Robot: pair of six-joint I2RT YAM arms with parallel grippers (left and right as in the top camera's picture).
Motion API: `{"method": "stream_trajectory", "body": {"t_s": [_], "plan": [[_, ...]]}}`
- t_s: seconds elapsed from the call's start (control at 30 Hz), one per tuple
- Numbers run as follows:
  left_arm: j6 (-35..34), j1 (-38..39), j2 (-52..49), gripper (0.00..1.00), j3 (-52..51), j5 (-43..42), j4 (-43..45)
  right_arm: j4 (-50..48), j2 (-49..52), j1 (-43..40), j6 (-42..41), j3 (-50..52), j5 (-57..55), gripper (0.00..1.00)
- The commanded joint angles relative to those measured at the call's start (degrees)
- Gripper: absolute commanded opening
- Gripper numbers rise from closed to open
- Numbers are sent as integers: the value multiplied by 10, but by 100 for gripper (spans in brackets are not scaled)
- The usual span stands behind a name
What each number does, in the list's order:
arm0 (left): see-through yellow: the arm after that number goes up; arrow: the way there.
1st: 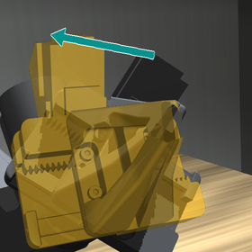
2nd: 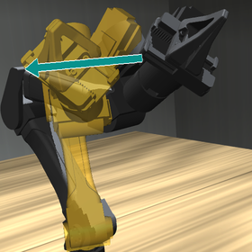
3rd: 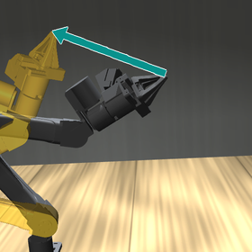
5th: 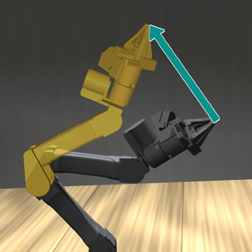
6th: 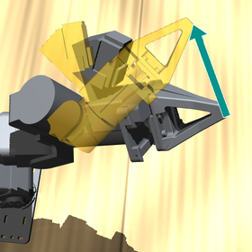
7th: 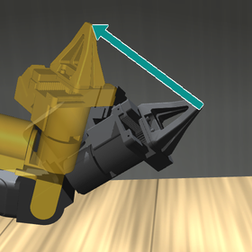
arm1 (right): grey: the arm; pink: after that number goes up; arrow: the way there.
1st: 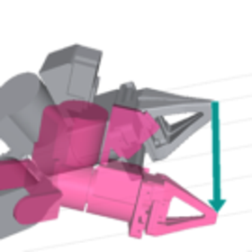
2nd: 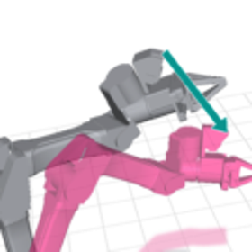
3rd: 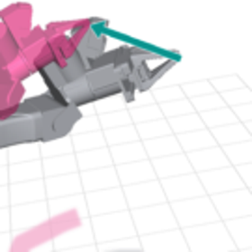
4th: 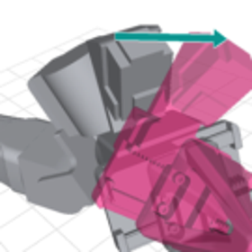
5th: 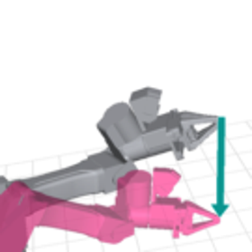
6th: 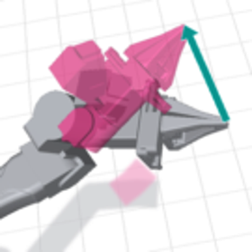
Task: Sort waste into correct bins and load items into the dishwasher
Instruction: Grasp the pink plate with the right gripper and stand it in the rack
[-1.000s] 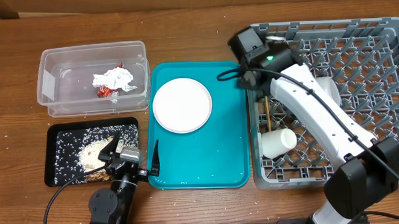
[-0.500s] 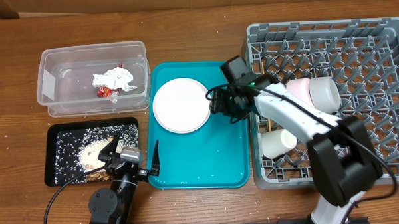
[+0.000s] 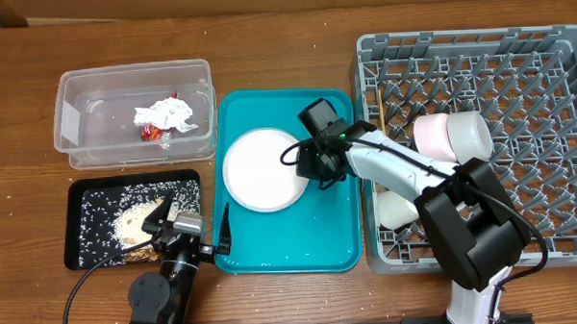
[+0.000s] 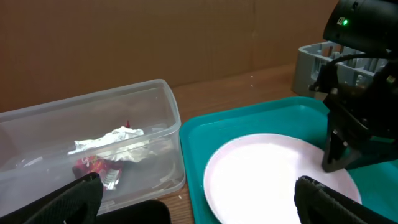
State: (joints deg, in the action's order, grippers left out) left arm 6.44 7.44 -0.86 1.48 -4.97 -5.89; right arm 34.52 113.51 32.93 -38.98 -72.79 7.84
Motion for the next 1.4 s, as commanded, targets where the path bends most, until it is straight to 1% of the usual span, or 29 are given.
{"method": "stream_trajectory", "body": {"t_s": [0.0, 0.1, 0.17, 0.23, 0.33, 0.4, 0.53, 0.6, 0.63, 0.73, 0.87, 1.0, 1.13, 1.2, 1.37], "plan": [[9, -3, 6, 100, -3, -6, 2, 22, -26, -15, 15, -31, -25, 4], [9, -3, 6, 100, -3, -6, 2, 55, -80, -25, 30, -52, -41, 4], [9, -3, 6, 100, -3, -6, 2, 82, -124, -33, 30, -63, -75, 4], [9, -3, 6, 100, -3, -6, 2, 109, -173, -42, 30, -67, -136, 4], [9, -3, 6, 100, -3, -6, 2, 163, -254, -60, 30, -67, -302, 4], [9, -3, 6, 100, -3, -6, 2, 204, -295, -74, 29, -67, -440, 4], [9, -3, 6, 100, -3, -6, 2, 272, -337, -102, 30, -67, -675, 4], [9, -3, 6, 100, -3, -6, 2, 306, -339, -122, 30, -67, -765, 4], [9, -3, 6, 100, -3, -6, 2, 316, -338, -132, 30, -66, -790, 4], [9, -3, 6, 100, -3, -6, 2, 317, -331, -171, 30, -54, -820, 4], [9, -3, 6, 100, -3, -6, 2, 315, -294, -230, 34, -41, -850, 4], [9, -3, 6, 100, -3, -6, 2, 278, -230, -275, 86, -41, -850, 4], [9, -3, 6, 100, -3, -6, 2, 250, -170, -296, 136, -41, -883, 4], [9, -3, 6, 100, -3, -6, 2, 243, -150, -297, 140, -41, -897, 4], [9, -3, 6, 100, -3, -6, 2, 245, -125, -292, 140, -41, -888, 4]]}}
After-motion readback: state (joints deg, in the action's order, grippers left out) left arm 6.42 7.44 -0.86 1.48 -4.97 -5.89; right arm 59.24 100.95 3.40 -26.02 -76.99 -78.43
